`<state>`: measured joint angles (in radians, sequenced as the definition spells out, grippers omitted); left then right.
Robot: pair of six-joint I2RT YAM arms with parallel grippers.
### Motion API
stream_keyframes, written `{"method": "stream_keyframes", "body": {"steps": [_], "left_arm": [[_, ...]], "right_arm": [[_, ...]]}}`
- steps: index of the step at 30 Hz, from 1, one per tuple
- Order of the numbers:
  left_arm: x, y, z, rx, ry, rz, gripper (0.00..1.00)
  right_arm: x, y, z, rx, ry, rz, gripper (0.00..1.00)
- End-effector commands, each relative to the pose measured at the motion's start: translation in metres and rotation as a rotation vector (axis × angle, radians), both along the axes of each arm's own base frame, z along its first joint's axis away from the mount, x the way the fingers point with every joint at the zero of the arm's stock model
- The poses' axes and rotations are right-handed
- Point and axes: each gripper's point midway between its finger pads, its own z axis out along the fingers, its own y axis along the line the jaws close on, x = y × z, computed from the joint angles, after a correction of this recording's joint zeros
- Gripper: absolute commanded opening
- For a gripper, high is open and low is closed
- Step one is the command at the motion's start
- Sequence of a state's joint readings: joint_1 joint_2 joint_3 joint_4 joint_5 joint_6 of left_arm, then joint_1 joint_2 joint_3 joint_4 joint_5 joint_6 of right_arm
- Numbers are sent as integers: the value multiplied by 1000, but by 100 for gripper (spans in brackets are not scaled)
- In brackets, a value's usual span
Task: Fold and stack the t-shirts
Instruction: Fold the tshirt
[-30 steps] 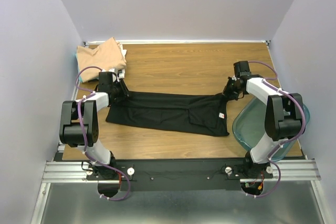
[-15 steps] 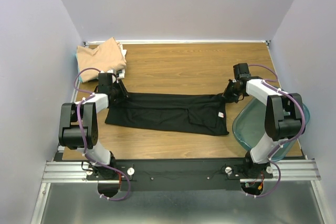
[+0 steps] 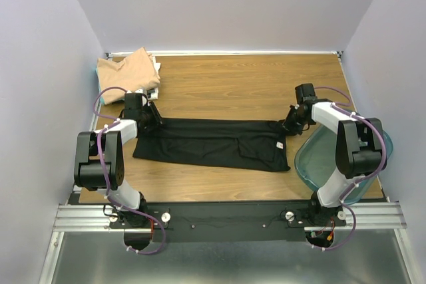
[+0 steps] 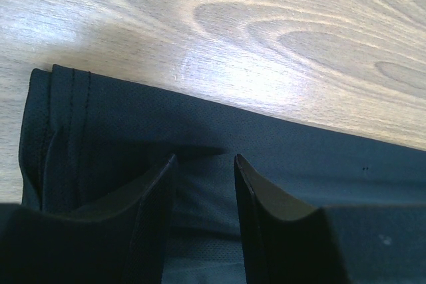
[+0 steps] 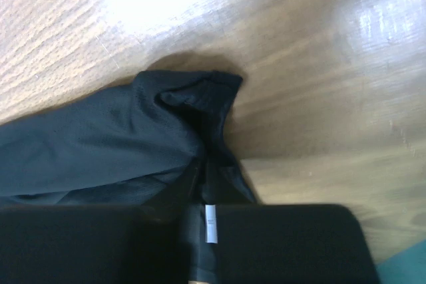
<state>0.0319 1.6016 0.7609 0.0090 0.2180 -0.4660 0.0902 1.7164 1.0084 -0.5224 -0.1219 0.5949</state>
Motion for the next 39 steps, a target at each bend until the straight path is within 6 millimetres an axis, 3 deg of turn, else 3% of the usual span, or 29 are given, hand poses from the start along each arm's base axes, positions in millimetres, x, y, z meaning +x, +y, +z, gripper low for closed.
{"method": "stream_keyframes", "body": {"steps": [1, 2, 4, 7, 10, 14, 26, 32, 33, 39], "left_arm": [[-27, 12, -25, 39, 125, 32, 48], [-27, 12, -26, 40, 126, 33, 48], [-28, 11, -25, 38, 124, 30, 48], [-29, 10, -26, 35, 124, 25, 48], [-31, 10, -26, 30, 121, 24, 48], [-32, 9, -27, 28, 124, 22, 48], [-32, 9, -28, 30, 129, 16, 48], [-34, 10, -30, 40, 134, 16, 48], [-34, 11, -31, 40, 136, 18, 48], [-33, 11, -29, 43, 134, 17, 48]], "right_arm": [[-2, -4, 18, -1, -27, -14, 36], [0, -5, 22, -1, -38, -17, 48], [10, -6, 32, 2, -72, -18, 55], [26, -11, 45, 3, -118, -18, 58], [34, -11, 44, 10, -117, 2, 57], [46, -10, 39, 7, -115, 18, 53], [50, -14, 7, -23, -55, 38, 40], [52, -19, -8, -52, -27, 38, 20], [52, -20, -10, -57, -22, 37, 14], [64, -32, -16, -89, -19, 7, 3]]}}
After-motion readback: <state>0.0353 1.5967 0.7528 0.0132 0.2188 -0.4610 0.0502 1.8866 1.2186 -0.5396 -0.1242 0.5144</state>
